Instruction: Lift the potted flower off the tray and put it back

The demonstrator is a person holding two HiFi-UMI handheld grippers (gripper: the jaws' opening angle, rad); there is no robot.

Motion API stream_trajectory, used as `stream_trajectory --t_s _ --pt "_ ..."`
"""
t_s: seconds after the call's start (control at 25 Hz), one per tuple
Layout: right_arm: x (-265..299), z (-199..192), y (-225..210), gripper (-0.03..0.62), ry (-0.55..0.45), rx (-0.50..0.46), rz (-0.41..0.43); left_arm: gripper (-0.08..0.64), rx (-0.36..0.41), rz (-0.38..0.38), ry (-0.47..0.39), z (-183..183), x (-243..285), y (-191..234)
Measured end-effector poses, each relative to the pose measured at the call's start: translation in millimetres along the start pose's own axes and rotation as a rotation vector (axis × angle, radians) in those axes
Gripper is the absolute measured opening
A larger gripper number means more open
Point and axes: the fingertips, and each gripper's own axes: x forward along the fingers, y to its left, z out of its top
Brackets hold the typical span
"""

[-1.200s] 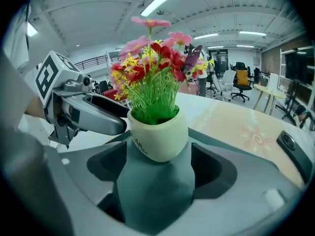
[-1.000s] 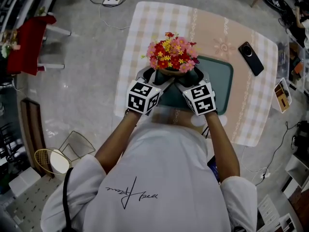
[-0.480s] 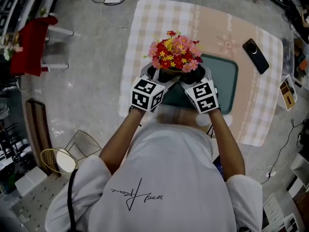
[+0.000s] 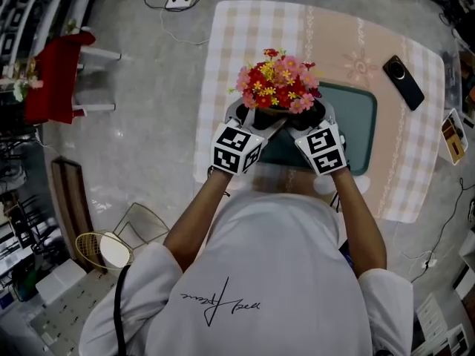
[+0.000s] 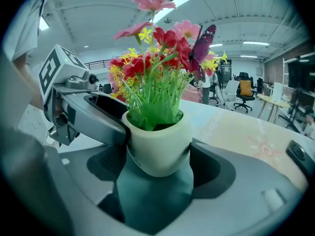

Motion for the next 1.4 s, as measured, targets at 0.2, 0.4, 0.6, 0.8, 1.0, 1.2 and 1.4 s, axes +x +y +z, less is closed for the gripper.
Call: stream_trajectory --t_s 0.2,0.4,0.6,0.8,1.0,1.2,1.4 --pt "0 0 -1 0.402 -0.003 0.001 -0.005 0.377 0.002 0.004 -0.009 1 0 1" --pt "-2 0 -1 0.397 0.002 -0.002 -0.004 0.376 0.002 0.012 -0.014 1 -1 -1" --pt "-5 -1 1 0.397 0.006 0.002 0.003 0.374 0.006 0.018 -0.011 0 -3 -5" --pt "-8 -2 4 0.397 0.010 -0.004 0.002 0.374 0.001 0.016 -0.008 -2 -6 -7" --pt "-13 0 7 0.396 0.004 -0.007 0.002 0.373 0.007 0.019 -0.016 0 -10 -11" --pt "-16 0 12 0.396 0.000 -0.016 0.003 0.371 0.004 0.019 -0.007 -3 -16 -13" --pt "-22 -1 21 0.396 -0.002 -0.011 0.002 0.371 0.013 0.018 -0.003 -5 -24 -18"
